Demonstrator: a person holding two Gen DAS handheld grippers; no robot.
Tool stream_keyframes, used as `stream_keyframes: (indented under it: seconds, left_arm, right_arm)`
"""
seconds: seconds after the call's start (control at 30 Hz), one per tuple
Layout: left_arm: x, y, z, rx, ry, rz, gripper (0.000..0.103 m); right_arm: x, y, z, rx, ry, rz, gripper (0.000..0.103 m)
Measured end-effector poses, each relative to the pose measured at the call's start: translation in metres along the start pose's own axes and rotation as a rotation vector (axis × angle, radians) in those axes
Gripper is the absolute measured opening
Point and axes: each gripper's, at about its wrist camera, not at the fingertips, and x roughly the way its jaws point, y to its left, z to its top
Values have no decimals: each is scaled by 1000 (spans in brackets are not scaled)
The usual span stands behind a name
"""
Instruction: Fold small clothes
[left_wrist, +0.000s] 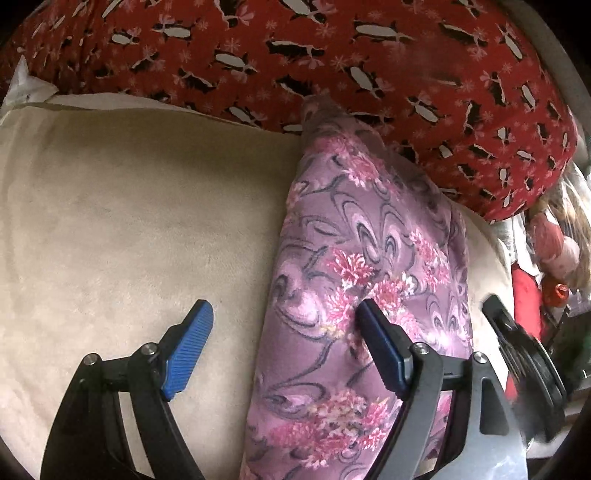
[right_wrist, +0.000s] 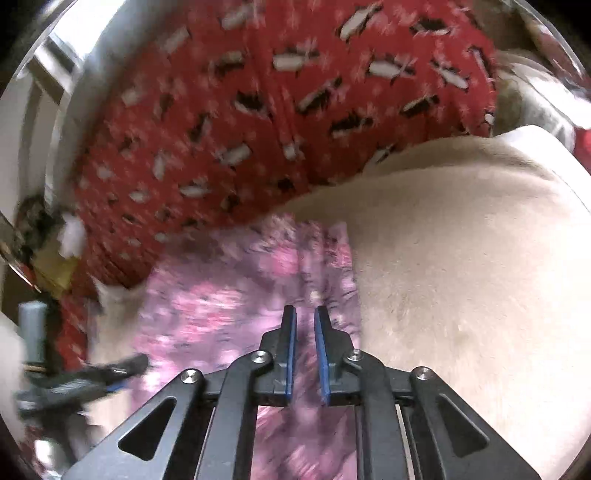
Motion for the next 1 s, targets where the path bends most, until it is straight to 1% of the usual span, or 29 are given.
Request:
stream_keyframes:
  seconds: [0.03, 0.07, 0.1, 0.13, 0.17, 0.2, 0.23, 0.3, 0.33, 0.37, 0.4, 0.43, 0.47, 0.5, 0.53, 0.57, 0.6, 0.63, 0.67, 0.7, 0.73, 0.8, 0.83, 0.9, 0.97, 1.0]
  left_arm:
    - [-1, 0, -2, 1, -1, 3, 81]
    - [-2, 1, -2, 2, -2, 6, 81]
    - [-4, 1, -5, 2, -2, 11, 81]
    - [-5, 1, -7, 2, 0, 11, 81]
    - [-9, 2, -12, 3, 6, 7, 81]
    - [-13, 3, -16, 7, 11, 2, 81]
    - [-21, 6, -22, 15, 6, -4, 81]
    - [-38, 13, -36, 33, -28, -3, 81]
    - [-42, 17, -43, 34, -42, -1, 81]
    - [-44, 21, -51, 32, -46, 0, 81]
    - [-39, 25, -62, 34, -28, 3, 81]
    - [-32, 26, -67, 42, -7, 10, 81]
    - [-16, 26, -78, 59, 42, 33, 81]
    - [-7, 25, -84, 75, 60, 52, 82]
    - [-6, 20, -89, 117, 31, 81, 82]
    - [-10, 13, -94, 175, -2, 112, 82]
    - [-13, 7, -95, 216, -4, 128, 81]
    - [-19, 4, -93, 235, 7, 95, 81]
    - [-24, 3, -90, 232, 10, 65, 81]
    - [-33, 4, -81, 211, -5, 18, 81]
    - [-38, 5, -74, 199, -21, 8, 81]
    - [-47, 4, -51, 169, -64, 13, 81]
    - [-47, 4, -41, 158, -71, 19, 81]
    - [-40, 0, -16, 133, -73, 28, 81]
    - [-30, -4, -2, 124, -69, 44, 81]
    - [-18, -6, 6, 120, -62, 68, 81]
  right_arm:
    - [-7, 4, -5, -4, -2, 32, 17]
    - [-11, 9, -11, -22, 1, 46, 22]
    - [-11, 13, -19, -50, 10, 36, 26]
    - [-2, 22, -26, -80, 30, 13, 36]
    - [12, 25, -36, -120, 83, -37, 41]
    - [26, 26, -46, -162, 150, -112, 41]
    - [23, 29, -49, -182, 132, -118, 42]
    - [5, 34, -47, -179, 88, -117, 40]
    - [-6, 36, -49, -180, 56, -100, 40]
    - [-16, 39, -53, -192, 24, -73, 40]
    - [-23, 40, -61, -213, 3, -71, 40]
    - [-22, 39, -66, -229, 11, -89, 40]
    - [-11, 32, -77, -244, 76, -130, 40]
    - [-1, 26, -84, -243, 132, -146, 41]
    - [0, 20, -89, -236, 143, -125, 42]
    - [-4, 19, -88, -239, 116, -118, 42]
    - [-3, 21, -83, -239, 128, -127, 42]
    - [-5, 23, -77, -233, 135, -131, 43]
    - [-10, 27, -68, -226, 112, -118, 40]
    - [-16, 30, -55, -216, 70, -90, 40]
    - [-17, 33, -49, -205, 45, -70, 42]
    - [-15, 32, -25, -164, 5, -22, 43]
    - [-8, 31, -14, -150, 0, -19, 43]
    - [10, 28, 6, -138, -8, -45, 43]
    - [25, 32, 19, -140, -35, -42, 43]
    - [31, 32, 21, -140, -49, -37, 43]
